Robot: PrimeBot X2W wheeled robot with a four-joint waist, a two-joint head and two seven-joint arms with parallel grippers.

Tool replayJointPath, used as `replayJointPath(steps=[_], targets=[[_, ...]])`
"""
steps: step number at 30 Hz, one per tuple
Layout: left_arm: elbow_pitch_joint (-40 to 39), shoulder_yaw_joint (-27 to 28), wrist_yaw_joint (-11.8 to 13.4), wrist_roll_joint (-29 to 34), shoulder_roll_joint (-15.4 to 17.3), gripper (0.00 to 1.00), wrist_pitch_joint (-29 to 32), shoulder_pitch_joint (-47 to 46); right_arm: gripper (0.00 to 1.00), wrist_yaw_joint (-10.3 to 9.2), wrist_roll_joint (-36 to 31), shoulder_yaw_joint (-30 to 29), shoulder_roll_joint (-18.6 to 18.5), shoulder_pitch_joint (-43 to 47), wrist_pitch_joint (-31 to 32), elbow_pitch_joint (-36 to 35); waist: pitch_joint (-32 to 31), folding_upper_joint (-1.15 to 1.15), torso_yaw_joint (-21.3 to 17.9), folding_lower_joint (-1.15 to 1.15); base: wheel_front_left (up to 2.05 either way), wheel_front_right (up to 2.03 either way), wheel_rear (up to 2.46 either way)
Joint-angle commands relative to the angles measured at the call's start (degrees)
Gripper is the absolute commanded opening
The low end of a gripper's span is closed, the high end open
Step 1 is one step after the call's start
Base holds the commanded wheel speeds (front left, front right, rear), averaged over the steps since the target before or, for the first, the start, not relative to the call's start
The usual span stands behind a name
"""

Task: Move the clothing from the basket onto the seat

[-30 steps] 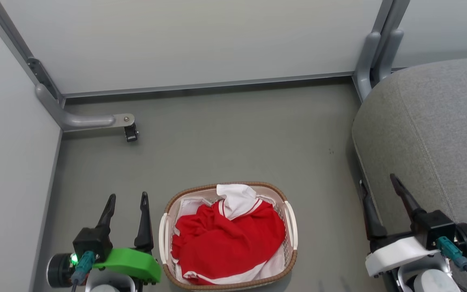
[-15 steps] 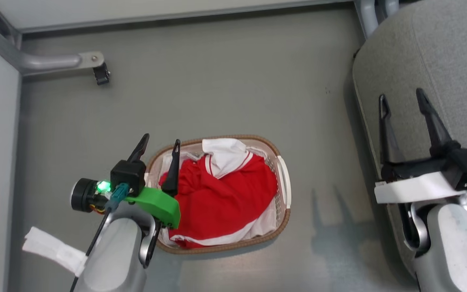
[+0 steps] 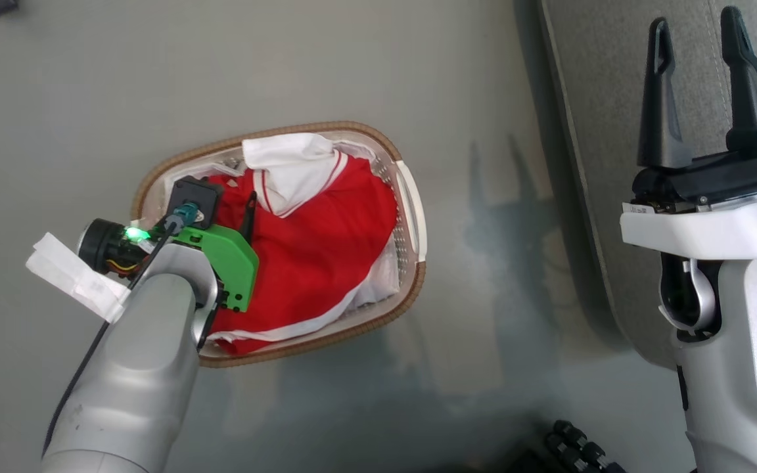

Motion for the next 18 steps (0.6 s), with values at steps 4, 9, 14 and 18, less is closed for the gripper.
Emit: replayJointPath(steps=[4, 9, 14, 18], targets=[[3.02, -0.86, -0.28, -0.16, 1.91, 1.0, 0.69, -3.88, 1.0, -0.04, 1.86, 0.38, -0.05, -1.9, -0.12, -1.81, 9.77, 0.0, -8.93, -0.01, 0.0, 0.0, 0.0], [5.17, -2.77, -0.38, -0.47, 1.98, 1.0, 1.27, -6.03, 1.0, -0.04, 3.05, 0.69, -0.06, -2.22, -0.12, -2.51, 10.74, 0.0, -10.14, -0.01, 0.0, 0.0, 0.0], [6.82, -3.06, 0.89, -0.53, 2.54, 1.0, 1.78, -8.07, 1.0, -0.04, 4.12, 1.09, -0.08, -1.93, -0.12, -2.57, 11.49, 0.0, -11.23, -0.01, 0.0, 0.0, 0.0], [7.76, -3.4, 2.06, -0.21, 2.6, 1.0, 1.55, -9.44, 1.0, -0.04, 4.79, 1.25, -0.08, -1.81, -0.12, -2.76, 12.03, 0.0, -12.06, -0.01, 0.0, 0.0, 0.0]])
